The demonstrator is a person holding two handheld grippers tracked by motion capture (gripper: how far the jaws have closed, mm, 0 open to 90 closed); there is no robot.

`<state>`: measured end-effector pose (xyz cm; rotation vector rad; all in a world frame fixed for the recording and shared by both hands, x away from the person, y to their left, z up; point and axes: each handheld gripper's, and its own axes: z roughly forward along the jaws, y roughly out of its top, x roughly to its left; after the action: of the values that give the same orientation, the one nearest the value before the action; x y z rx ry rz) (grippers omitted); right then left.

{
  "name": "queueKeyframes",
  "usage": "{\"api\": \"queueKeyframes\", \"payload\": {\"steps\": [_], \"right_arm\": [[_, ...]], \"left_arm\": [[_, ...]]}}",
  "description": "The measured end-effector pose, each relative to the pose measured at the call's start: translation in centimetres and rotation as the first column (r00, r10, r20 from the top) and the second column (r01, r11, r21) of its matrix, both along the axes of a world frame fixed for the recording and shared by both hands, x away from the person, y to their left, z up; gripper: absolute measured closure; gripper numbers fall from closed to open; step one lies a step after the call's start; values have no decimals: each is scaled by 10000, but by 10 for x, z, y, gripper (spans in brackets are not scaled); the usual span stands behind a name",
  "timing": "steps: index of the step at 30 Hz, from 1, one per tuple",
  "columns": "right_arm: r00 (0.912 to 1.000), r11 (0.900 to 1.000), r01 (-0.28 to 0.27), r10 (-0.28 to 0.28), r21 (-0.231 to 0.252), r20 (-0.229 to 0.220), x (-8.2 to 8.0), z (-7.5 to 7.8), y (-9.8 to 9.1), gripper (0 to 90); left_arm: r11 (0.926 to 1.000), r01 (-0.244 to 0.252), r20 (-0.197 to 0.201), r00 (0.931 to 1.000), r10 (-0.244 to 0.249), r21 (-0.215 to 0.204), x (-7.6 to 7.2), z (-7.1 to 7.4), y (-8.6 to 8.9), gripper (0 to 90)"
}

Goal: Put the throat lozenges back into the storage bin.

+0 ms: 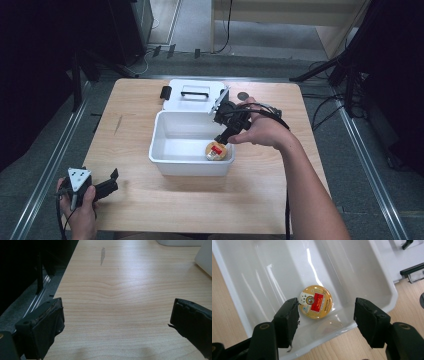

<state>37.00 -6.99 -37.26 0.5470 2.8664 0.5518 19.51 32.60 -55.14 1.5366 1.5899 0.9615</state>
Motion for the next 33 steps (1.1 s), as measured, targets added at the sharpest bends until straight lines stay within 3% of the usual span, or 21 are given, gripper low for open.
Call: {"api": "queueKeyframes", "payload": {"steps": [8, 14, 33], "right_arm": [[9995, 9993, 268, -271, 259, 134, -3, 15, -19, 377], [9989, 9989, 434, -437, 186, 142, -5, 16, -31, 369], [9891, 9891, 1470, -1470, 39, -2, -9, -6, -91, 346]], "left_arm": [[10000, -4, 6, 10000, 4, 5, 0, 0, 0, 0], [10000, -9, 13, 10000, 9, -5, 0, 0, 0, 0], [10000, 5, -27, 10000, -5, -10, 0, 0, 0, 0]]}}
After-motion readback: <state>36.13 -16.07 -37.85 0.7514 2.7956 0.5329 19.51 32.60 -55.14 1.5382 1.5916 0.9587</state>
